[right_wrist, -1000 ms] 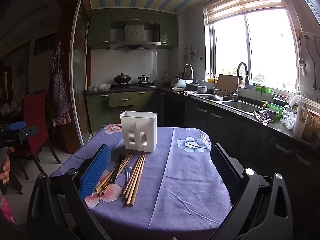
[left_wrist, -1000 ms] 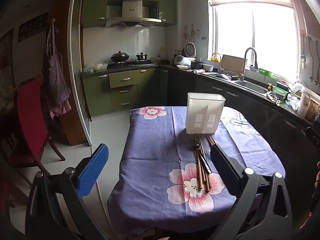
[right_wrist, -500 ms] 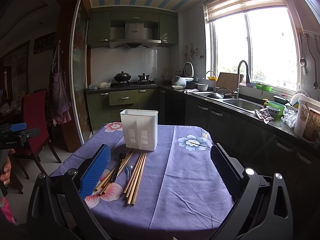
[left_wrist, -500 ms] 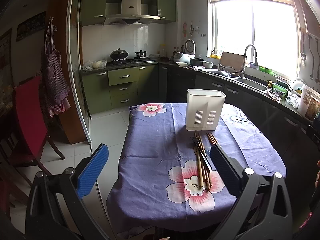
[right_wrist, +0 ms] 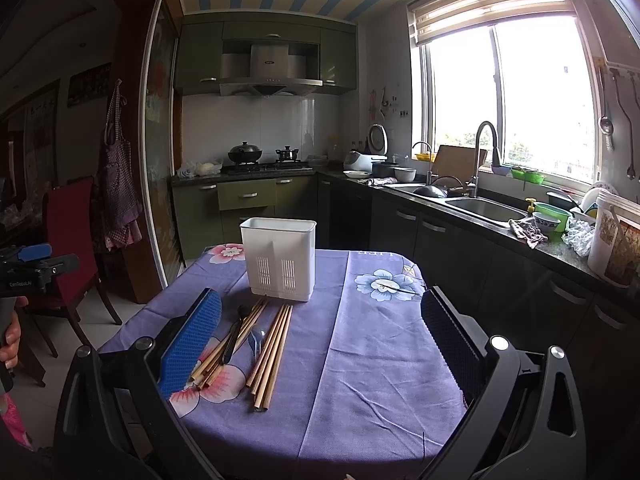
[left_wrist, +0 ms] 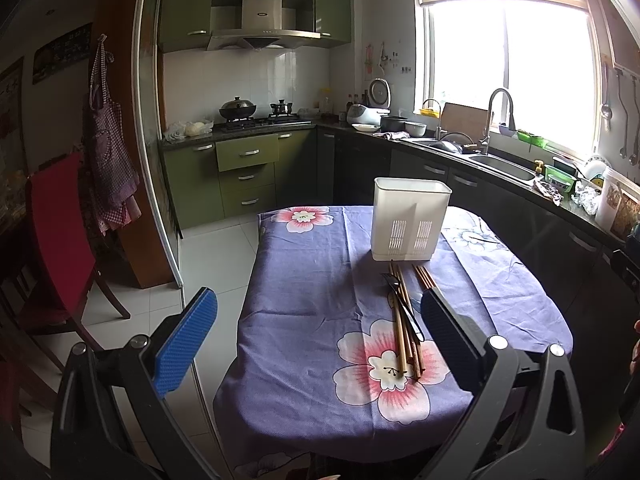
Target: Organize utensils
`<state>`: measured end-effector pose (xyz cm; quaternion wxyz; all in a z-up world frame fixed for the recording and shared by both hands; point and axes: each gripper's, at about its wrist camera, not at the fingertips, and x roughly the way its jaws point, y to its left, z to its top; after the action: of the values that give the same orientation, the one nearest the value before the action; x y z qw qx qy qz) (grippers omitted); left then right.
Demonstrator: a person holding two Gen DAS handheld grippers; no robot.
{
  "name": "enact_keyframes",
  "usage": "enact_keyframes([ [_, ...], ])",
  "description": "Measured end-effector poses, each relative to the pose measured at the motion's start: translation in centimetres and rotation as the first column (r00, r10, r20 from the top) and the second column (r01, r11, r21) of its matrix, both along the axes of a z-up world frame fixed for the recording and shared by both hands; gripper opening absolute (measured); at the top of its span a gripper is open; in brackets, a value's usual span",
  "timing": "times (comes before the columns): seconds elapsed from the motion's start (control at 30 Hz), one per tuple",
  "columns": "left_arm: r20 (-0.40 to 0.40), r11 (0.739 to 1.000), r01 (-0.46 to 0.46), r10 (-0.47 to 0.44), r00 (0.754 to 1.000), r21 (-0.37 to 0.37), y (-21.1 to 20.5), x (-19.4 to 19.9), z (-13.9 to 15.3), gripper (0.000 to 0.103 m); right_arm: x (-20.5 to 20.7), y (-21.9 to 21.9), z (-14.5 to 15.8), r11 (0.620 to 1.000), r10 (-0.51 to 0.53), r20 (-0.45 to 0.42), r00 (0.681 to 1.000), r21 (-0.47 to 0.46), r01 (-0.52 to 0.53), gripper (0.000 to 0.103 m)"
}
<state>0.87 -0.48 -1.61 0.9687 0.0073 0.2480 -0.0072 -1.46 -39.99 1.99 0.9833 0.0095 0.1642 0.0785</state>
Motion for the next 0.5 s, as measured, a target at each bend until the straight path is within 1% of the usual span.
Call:
enact_keyframes([
  [0.5,-0.018,1.000,0.005,-0.005,1.000,0.005,-0.26,0.36,-0.11,0.097,0.42,-0.05,-0.51,1.000,-0.001,-0.012,1.000,0.001,0.001,0.099],
])
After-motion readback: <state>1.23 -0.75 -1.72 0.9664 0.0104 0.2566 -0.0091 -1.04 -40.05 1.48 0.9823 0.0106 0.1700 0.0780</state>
